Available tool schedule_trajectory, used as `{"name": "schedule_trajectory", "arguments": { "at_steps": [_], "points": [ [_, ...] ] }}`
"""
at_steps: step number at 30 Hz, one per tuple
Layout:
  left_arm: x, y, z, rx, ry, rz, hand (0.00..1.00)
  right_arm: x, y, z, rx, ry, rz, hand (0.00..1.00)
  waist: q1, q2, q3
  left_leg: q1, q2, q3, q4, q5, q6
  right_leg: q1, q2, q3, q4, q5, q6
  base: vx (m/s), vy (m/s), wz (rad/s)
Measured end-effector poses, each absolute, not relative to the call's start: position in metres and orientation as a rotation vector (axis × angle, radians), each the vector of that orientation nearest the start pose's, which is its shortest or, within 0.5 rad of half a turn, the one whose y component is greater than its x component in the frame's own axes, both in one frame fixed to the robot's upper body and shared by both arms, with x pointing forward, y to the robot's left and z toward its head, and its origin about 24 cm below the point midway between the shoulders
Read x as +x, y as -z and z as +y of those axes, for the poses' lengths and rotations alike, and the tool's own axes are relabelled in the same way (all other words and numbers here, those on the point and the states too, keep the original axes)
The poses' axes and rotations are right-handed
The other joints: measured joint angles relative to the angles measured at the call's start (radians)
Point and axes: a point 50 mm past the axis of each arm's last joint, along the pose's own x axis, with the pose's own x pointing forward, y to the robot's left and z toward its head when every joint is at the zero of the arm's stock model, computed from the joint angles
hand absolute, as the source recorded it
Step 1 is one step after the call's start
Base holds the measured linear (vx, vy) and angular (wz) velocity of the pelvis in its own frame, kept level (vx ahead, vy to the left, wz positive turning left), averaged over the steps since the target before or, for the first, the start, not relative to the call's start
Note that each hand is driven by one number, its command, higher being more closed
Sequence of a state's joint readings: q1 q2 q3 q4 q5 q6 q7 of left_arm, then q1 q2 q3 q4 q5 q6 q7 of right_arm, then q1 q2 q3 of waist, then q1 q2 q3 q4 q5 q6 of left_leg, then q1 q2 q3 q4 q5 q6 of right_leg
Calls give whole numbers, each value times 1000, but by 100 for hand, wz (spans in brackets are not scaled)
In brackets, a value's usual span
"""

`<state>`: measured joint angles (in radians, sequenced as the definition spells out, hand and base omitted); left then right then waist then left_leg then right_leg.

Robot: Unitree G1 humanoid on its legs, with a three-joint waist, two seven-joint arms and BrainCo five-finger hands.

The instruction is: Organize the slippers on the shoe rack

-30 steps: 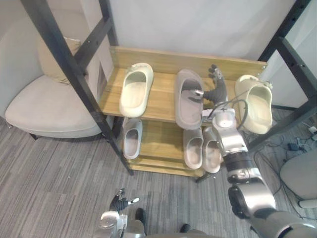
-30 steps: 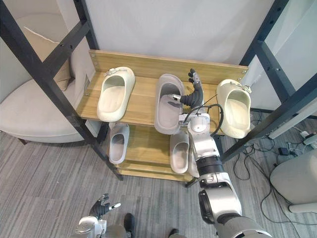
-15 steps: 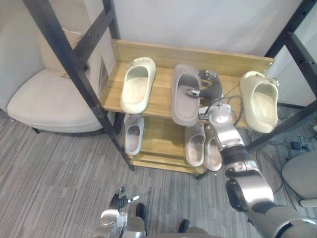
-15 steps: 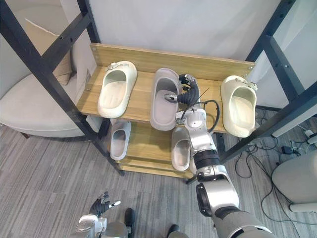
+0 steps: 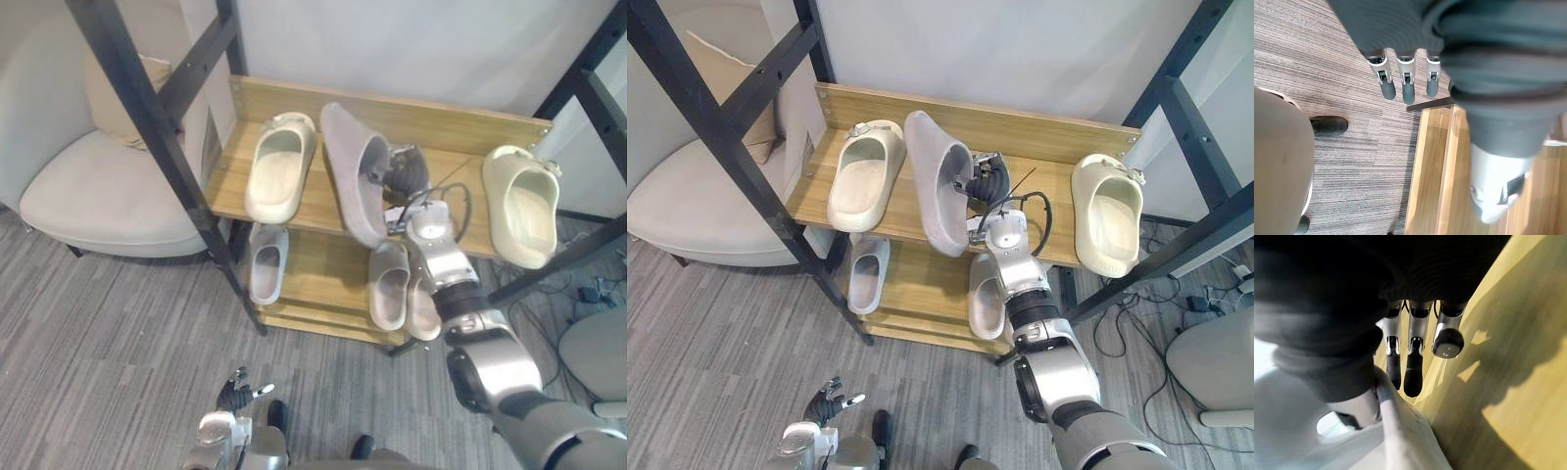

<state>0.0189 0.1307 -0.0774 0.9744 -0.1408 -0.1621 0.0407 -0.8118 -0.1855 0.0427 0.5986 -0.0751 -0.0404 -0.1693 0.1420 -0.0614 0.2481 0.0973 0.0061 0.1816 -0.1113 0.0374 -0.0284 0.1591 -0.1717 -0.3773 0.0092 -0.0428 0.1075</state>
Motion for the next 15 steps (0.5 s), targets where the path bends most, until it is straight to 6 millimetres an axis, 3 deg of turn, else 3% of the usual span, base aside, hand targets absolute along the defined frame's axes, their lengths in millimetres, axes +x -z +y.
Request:
{"name": "schedule_trajectory", "arguments": {
  "at_steps": [9, 15],
  "points": [
    [145, 139, 191, 50, -102, 841, 0, 347, -148, -124, -156, 55, -354, 100, -23, 0, 0, 14, 0, 4, 0, -1, -1, 16, -1, 3, -6, 0, 1, 0, 0, 0],
    [143, 140, 191, 58, -97, 848, 0, 323, -163, -126, -106, 67, -496, 100, -33, -1, -5, 24, 6, 15, 1, 4, -2, 15, 0, 21, 1, 3, 1, -52, -13, -8]
  ]
}}
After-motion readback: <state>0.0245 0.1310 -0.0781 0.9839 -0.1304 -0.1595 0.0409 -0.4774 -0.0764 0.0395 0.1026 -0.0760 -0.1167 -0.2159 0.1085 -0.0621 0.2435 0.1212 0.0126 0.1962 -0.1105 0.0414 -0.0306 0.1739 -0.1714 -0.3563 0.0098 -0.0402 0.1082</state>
